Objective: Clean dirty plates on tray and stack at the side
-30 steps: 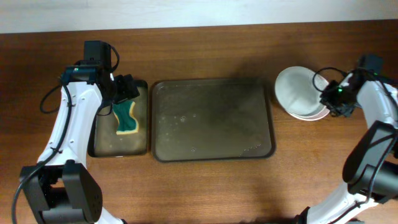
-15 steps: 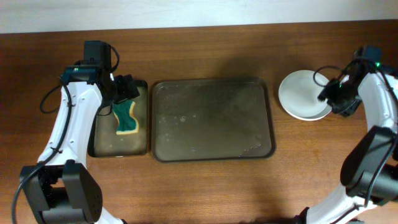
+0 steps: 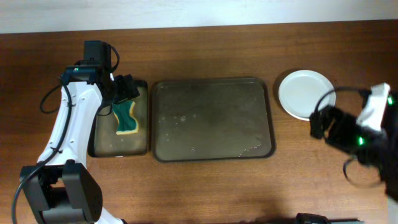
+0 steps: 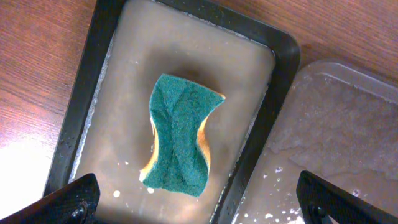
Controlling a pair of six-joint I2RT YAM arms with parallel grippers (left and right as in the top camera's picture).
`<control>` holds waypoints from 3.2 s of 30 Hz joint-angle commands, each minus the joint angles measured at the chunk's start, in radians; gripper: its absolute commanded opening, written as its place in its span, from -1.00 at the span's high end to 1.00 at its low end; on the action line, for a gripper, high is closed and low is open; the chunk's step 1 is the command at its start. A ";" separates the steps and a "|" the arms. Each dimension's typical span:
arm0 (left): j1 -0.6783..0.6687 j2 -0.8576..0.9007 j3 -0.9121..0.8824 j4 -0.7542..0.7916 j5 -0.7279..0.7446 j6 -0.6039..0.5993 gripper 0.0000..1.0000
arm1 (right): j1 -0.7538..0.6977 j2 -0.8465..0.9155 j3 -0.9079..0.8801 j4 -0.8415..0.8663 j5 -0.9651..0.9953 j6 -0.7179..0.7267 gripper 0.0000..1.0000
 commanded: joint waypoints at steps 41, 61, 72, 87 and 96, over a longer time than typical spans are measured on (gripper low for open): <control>0.008 -0.010 0.010 0.001 0.003 0.008 -0.99 | 0.143 -1.041 -1.464 1.424 -0.140 -0.141 -0.97; 0.008 -0.010 0.010 0.001 0.003 0.009 -0.99 | 0.143 -1.041 -1.592 1.423 0.179 -0.314 -0.97; 0.008 -0.010 0.010 0.001 0.003 0.009 -0.99 | 0.142 -1.041 -1.592 1.426 0.169 -0.429 -0.97; 0.008 -0.010 0.010 0.000 0.003 0.009 -0.99 | 0.142 -1.041 -1.592 1.426 0.169 -0.429 -0.97; 0.008 -0.001 0.010 0.000 0.002 0.009 -0.99 | 0.142 -1.041 -1.592 1.426 0.169 -0.429 -0.97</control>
